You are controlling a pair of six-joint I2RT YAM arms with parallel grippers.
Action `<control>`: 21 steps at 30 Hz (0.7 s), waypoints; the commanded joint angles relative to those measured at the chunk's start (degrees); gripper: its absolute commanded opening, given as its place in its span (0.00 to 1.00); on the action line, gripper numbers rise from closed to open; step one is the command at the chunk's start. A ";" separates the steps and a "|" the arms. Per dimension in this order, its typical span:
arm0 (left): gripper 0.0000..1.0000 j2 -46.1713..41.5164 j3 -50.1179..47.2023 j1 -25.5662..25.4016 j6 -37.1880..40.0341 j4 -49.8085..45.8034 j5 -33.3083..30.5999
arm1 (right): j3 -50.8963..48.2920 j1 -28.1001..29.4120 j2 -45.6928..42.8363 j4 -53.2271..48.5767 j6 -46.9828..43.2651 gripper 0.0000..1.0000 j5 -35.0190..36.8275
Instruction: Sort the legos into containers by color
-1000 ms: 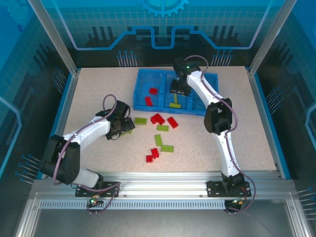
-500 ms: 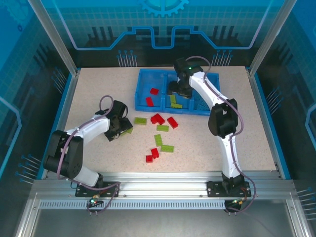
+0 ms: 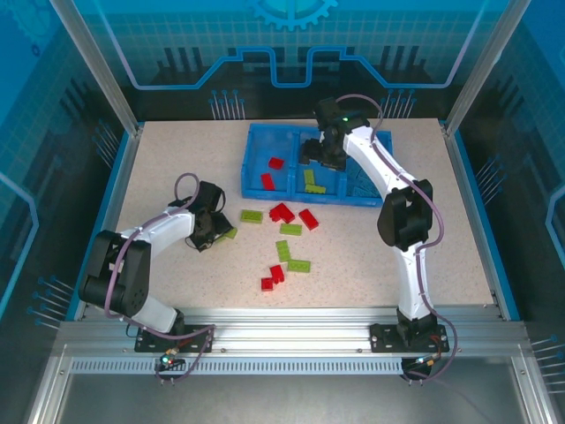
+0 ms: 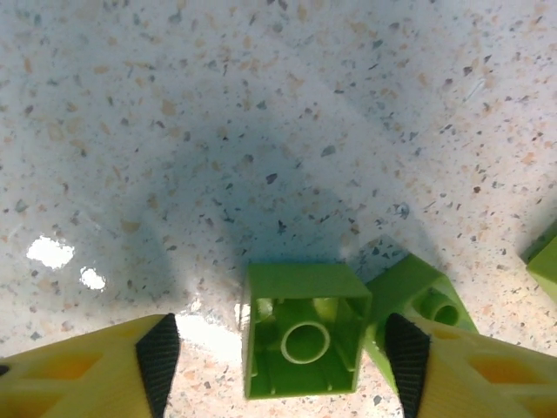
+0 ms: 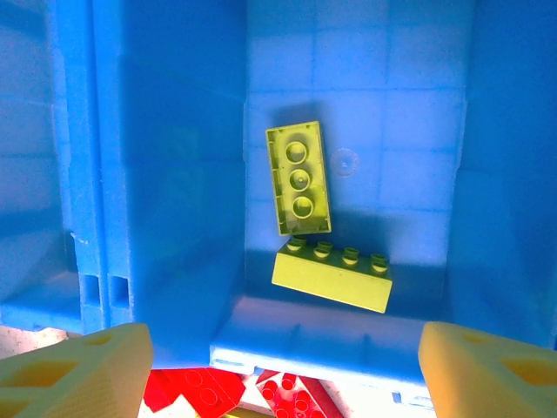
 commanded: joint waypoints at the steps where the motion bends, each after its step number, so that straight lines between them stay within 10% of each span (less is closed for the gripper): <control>1: 0.56 2.16 -1.33 0.86 -0.52 -0.34 0.36 | -0.71 -0.14 -1.34 -0.83 -0.64 0.82 -0.05; 9: 0.39 2.00 -2.53 0.96 -0.14 0.54 0.32 | -1.89 -0.59 -2.45 -1.05 -0.75 0.83 0.90; 21: 0.45 1.95 -2.17 1.00 0.39 0.49 0.62 | -5.17 -0.69 -4.26 -0.08 -0.66 0.83 1.07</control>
